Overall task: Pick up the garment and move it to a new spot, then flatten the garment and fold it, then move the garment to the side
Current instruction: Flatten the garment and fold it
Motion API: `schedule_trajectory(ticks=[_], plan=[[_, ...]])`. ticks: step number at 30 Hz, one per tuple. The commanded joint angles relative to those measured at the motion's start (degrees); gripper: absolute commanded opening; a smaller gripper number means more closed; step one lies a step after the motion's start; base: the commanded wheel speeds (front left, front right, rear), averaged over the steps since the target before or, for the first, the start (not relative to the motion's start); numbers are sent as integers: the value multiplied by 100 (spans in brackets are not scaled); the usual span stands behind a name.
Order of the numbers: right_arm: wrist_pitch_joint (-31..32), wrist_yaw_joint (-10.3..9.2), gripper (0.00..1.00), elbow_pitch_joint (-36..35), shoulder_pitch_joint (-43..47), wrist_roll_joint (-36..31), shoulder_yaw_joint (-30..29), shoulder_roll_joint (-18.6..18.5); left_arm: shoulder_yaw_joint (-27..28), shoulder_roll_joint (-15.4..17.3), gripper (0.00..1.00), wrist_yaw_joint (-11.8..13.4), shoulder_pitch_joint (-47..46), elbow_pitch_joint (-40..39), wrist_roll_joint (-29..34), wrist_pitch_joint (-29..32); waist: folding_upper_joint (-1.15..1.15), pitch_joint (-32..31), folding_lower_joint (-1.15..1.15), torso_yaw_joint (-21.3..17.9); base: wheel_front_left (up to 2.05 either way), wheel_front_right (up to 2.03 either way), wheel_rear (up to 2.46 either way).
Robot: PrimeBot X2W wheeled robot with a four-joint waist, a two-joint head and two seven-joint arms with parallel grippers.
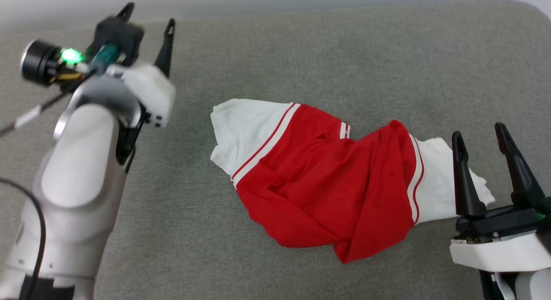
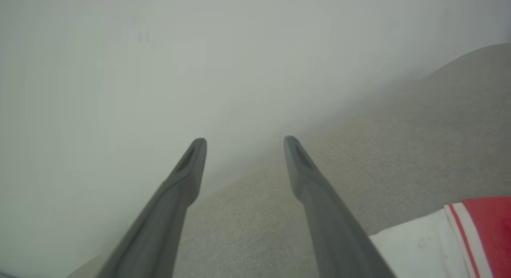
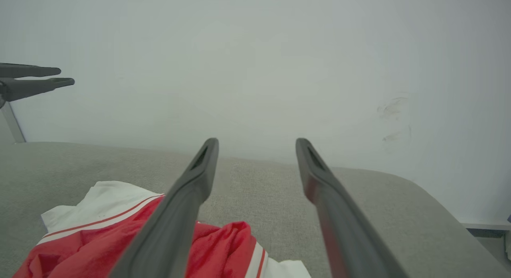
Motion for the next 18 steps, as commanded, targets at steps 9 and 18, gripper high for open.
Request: schedule_trajectory(ticks=[9, 18], plan=[[-12, -7, 100, -100, -103, -93, 43, 267, -2557, 979, 100, -3, -1689, 186, -2466, 3035, 0, 595, 0, -387, 0, 0, 0], [-13, -7, 100, -32, -457, -130, 231, 288, -4198, 1570, 100, -4, -2618, -118, -4110, 5187, 0, 1046, 0, -652, 0, 0, 0]])
